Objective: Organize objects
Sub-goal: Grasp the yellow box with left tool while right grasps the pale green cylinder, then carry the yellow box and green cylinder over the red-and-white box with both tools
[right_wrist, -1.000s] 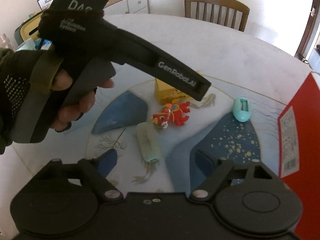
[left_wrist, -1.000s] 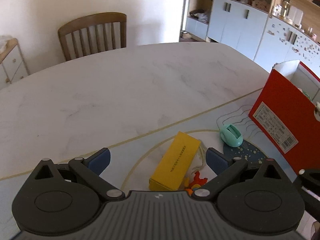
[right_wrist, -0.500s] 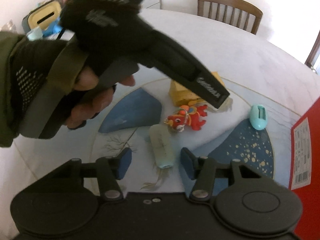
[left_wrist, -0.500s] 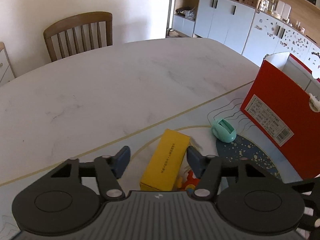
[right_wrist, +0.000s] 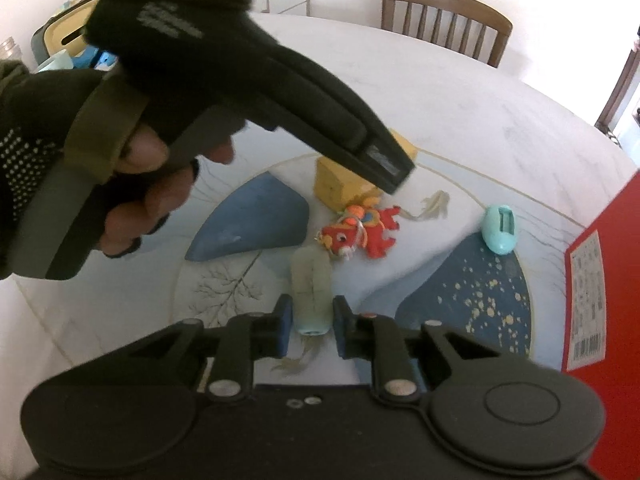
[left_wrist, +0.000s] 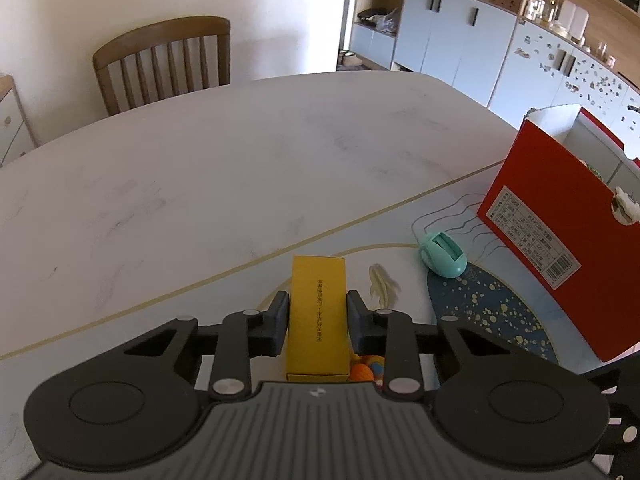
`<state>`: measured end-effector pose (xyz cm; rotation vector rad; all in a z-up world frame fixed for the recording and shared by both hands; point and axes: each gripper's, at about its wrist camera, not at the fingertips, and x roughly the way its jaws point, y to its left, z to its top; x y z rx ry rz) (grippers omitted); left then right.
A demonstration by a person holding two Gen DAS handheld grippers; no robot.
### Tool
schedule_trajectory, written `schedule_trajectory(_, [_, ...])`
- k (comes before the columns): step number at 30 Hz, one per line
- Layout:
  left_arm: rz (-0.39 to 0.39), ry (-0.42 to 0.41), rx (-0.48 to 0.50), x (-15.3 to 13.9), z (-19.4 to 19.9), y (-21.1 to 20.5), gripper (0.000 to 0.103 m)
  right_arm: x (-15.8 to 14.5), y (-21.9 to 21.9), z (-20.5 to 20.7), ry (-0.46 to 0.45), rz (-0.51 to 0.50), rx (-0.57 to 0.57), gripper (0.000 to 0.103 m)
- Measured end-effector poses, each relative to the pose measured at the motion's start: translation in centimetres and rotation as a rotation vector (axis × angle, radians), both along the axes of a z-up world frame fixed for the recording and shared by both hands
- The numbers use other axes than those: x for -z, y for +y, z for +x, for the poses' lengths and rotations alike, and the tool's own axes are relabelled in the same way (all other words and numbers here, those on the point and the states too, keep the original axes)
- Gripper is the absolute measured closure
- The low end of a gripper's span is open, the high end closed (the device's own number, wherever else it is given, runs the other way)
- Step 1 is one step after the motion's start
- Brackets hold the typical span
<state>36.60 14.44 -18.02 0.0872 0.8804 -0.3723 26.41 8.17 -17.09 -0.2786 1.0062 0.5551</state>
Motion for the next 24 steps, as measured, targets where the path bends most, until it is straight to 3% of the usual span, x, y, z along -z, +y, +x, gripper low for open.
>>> schedule_trajectory(10, [-0.007,0.015,-0.098,-2.1,-1.8,1.9,0.074,-2.4,-2.1,-0.3,0.022,0.057,0.064,0.084])
schedule_trajectory(17, [0.004,0.018,-0.166,-4.7,-4.3,2.1,0.074,-5.7,-4.6,-3.0,-0.018,0.116,0.108,0.084])
schedule_trajectory(24, [0.009,-0.002,-0.162,-7.7,-7.5,0.8,0.074,-9.1,-7.4,-4.0,-0.072,0.165,0.164,0.084])
